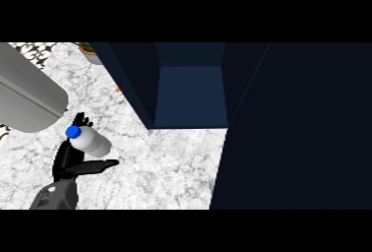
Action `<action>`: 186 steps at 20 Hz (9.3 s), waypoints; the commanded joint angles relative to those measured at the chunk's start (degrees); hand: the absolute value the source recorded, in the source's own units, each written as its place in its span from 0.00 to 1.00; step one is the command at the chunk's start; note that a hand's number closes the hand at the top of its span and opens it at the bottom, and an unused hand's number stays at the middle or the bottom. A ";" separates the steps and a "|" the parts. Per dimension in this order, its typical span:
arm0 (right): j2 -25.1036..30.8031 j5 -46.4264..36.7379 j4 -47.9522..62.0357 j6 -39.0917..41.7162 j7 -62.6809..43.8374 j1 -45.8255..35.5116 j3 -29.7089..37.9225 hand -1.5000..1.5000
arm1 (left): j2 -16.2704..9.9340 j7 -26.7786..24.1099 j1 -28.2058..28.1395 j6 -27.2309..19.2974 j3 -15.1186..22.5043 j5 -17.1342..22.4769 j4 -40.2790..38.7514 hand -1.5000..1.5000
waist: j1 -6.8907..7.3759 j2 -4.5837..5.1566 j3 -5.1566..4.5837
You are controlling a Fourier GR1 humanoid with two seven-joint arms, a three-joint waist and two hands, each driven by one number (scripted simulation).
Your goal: Pick up the bottled water, place it into the cabinet and close the cabinet
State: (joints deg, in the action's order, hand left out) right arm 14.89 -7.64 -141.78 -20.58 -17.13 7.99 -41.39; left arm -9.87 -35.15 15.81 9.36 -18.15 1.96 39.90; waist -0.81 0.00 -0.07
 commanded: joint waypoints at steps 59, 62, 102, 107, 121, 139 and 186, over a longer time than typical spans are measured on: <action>4.51 -0.65 -2.73 -3.90 0.57 -1.13 0.31 0.00 | 9.87 13.24 -15.06 -22.59 32.60 18.19 45.81 1.00 | 0.51 -0.11 0.12; 4.82 -4.79 -4.97 -5.25 -1.02 0.68 -3.61 0.00 | 9.87 15.76 -18.43 -26.45 37.56 15.44 53.34 1.00 | 0.47 -0.31 0.10; 7.86 -2.38 -9.53 -5.98 -1.37 1.61 -3.83 0.00 | 8.92 19.96 38.12 -45.99 27.28 12.74 -2.12 1.00 | -1.00 0.11 0.03; 6.30 0.34 -3.51 -6.07 1.39 0.01 -1.26 0.00 | 9.00 17.56 40.08 -48.67 27.47 8.94 -10.77 1.00 | -0.71 0.25 0.06; 8.11 0.28 -5.78 -5.35 2.68 0.60 -3.07 0.00 | 9.87 9.26 45.65 -49.76 20.48 11.86 -27.47 1.00 | -2.43 0.87 -0.04; 10.38 3.06 -4.00 -5.04 7.80 2.86 -2.38 0.00 | 8.14 6.31 45.12 -57.96 22.41 6.81 -35.60 0.00 | -3.56 1.42 -0.03; 19.14 2.46 -9.45 -6.69 2.37 1.93 -2.41 1.00 | 4.30 6.67 -4.76 -17.88 39.66 26.59 37.20 1.00 | 3.16 -1.24 0.02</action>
State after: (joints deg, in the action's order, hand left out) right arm 30.58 -3.35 -142.56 -28.85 -9.71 8.93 -43.10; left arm -2.69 -29.16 21.30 -8.38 19.21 28.65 66.51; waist 2.17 -1.21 0.00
